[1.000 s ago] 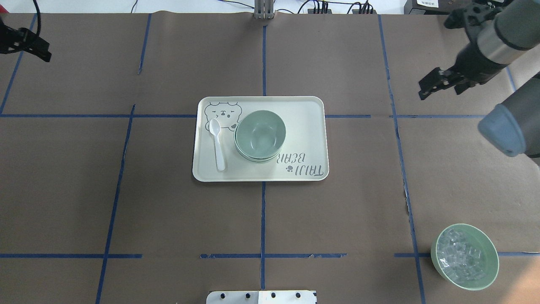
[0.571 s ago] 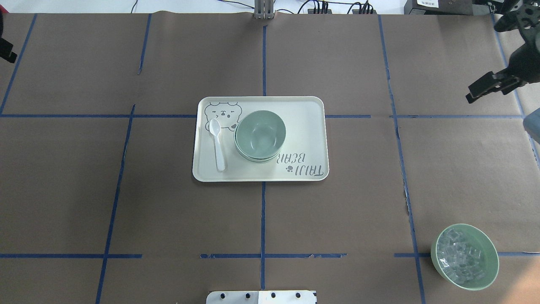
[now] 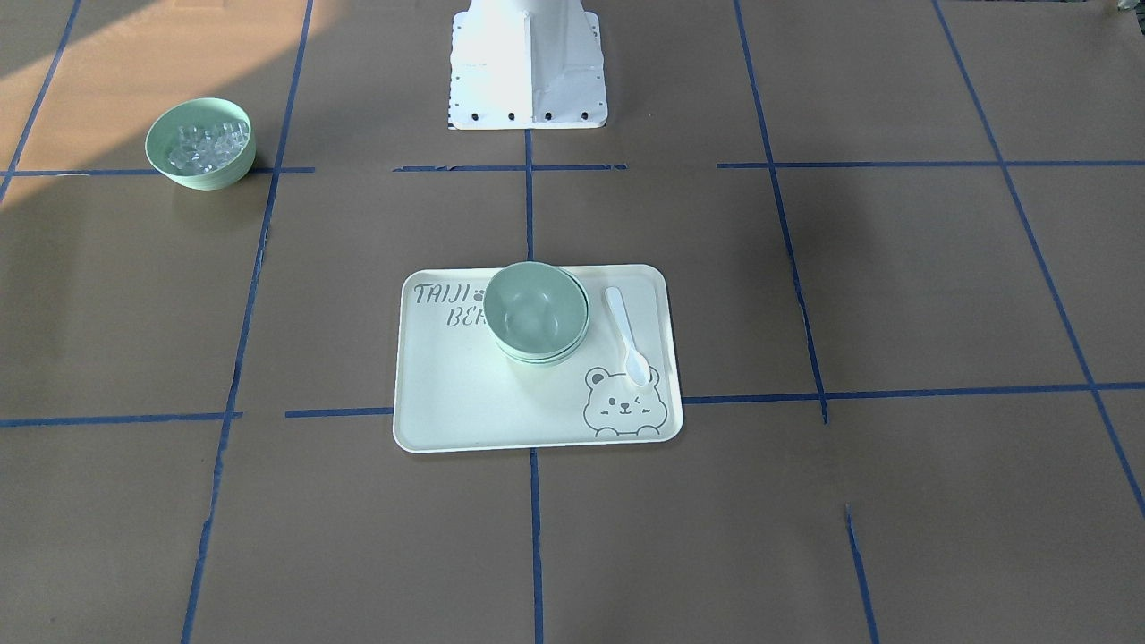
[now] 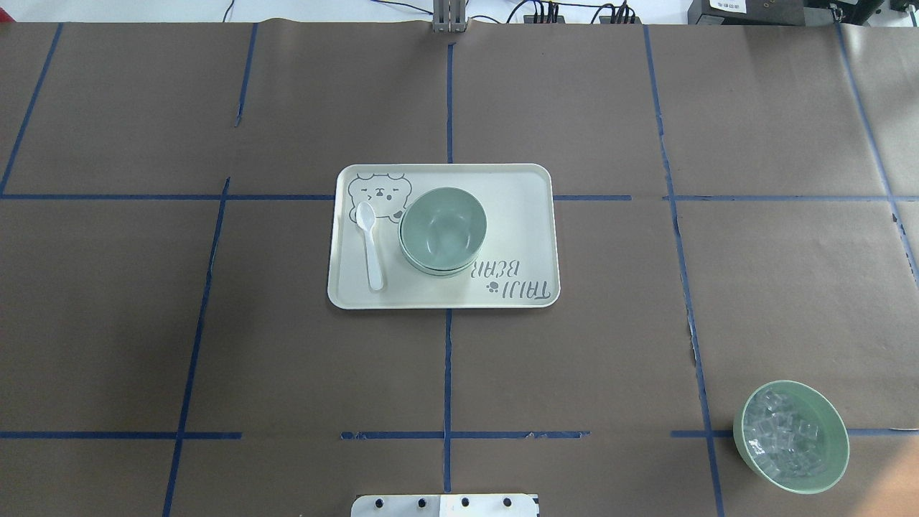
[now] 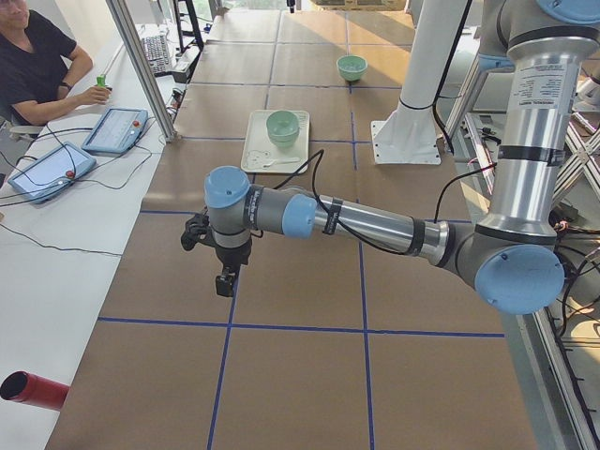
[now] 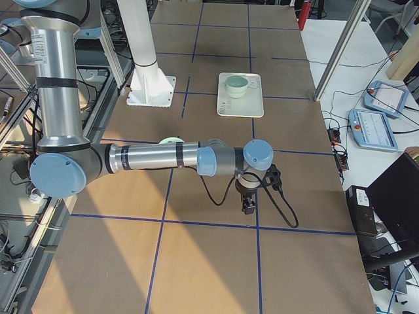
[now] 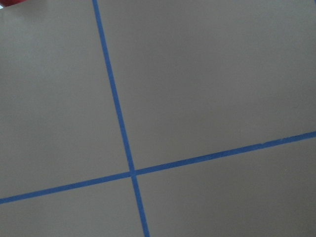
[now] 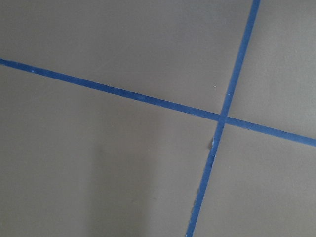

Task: Stack green bowls together

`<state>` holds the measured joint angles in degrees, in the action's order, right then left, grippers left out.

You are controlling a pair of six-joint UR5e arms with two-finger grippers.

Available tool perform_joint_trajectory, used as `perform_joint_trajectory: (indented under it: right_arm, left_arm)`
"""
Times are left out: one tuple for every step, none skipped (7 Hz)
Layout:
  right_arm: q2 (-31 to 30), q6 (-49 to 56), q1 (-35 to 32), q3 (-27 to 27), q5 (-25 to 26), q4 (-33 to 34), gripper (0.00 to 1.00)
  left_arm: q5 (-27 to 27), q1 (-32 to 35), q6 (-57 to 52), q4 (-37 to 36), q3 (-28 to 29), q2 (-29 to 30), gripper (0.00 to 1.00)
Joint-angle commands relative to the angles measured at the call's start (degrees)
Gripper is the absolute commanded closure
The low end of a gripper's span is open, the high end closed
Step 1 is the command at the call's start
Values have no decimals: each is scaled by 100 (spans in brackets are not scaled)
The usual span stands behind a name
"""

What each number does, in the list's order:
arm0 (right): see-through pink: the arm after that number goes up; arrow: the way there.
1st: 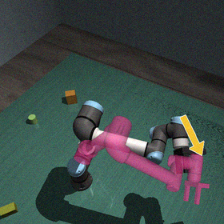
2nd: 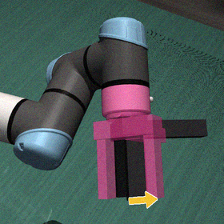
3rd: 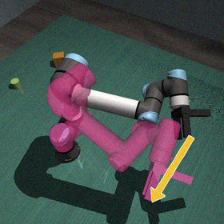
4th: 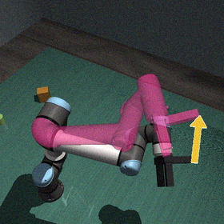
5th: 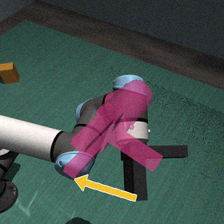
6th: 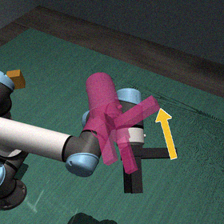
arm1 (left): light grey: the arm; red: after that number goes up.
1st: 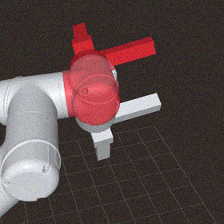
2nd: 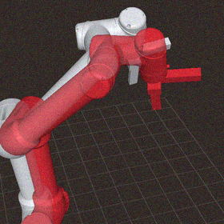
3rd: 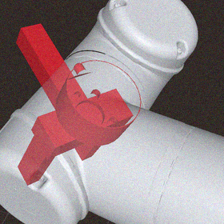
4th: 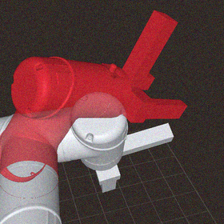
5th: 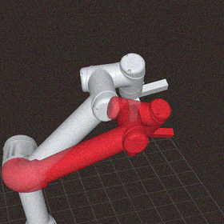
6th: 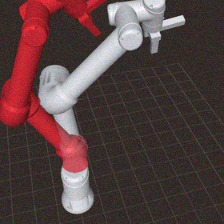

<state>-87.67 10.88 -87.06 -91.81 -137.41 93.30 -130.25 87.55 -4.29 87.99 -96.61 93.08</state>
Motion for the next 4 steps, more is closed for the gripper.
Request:
perform_joint_trajectory:
  right_arm:
    - [22,47,-196,181,12,4,0]
    - [31,-163,-389,190,-40,4,0]
    - [-4,-208,-451,190,-127,4,0]
    - [-30,-217,-487,199,-163,13,0]
  left_arm:
    - [-141,61,-107,43,327,-255,0]
    - [-141,61,-99,43,327,-316,0]
    - [-141,61,-90,43,345,-317,0]
    - [-141,52,-81,43,362,-317,0]
